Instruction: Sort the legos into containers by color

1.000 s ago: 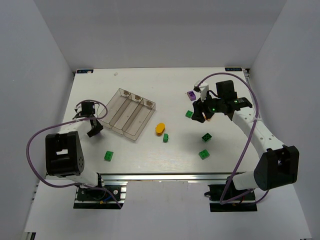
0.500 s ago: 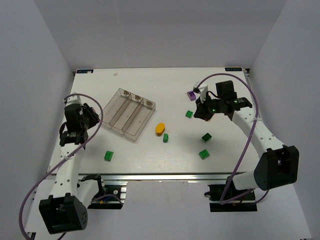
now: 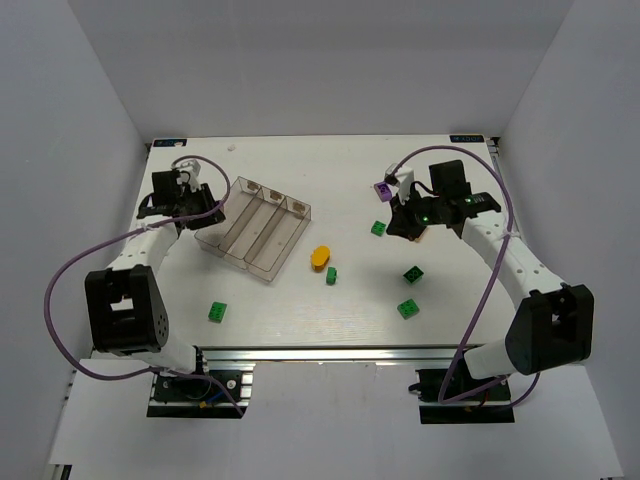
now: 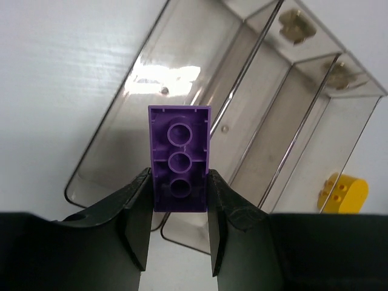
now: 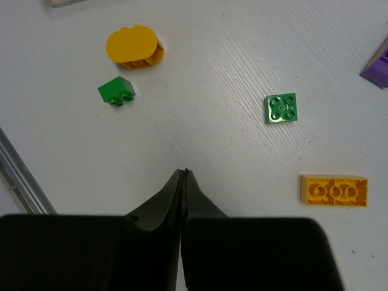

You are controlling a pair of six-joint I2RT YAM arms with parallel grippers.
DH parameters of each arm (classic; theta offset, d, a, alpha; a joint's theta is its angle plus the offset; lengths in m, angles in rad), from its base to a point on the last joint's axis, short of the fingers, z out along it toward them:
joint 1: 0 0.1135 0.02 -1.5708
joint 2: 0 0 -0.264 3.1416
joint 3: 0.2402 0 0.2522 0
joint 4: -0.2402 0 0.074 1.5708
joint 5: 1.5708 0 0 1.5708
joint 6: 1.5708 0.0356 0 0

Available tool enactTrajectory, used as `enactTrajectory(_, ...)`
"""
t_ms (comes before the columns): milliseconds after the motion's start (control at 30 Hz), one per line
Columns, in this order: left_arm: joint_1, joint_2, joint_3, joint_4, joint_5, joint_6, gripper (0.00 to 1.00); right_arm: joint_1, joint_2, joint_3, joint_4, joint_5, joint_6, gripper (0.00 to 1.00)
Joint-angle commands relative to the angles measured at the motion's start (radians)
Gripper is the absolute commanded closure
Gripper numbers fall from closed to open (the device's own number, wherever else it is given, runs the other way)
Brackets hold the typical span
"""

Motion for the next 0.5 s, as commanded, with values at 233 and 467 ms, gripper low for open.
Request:
enactTrajectory(233, -0.001, 0.039, 0.058, 0.007, -0.006, 0.006, 0.54, -0.004, -0.042, -0.024, 0.047, 0.014, -0.005, 0.75)
enactTrajectory(467, -0.001, 0.027, 0.059, 0.004, -0.01, -0.003, 0.43, -0.007, 0.03, 0.034, 0.044, 0.003, 0.033, 0.6)
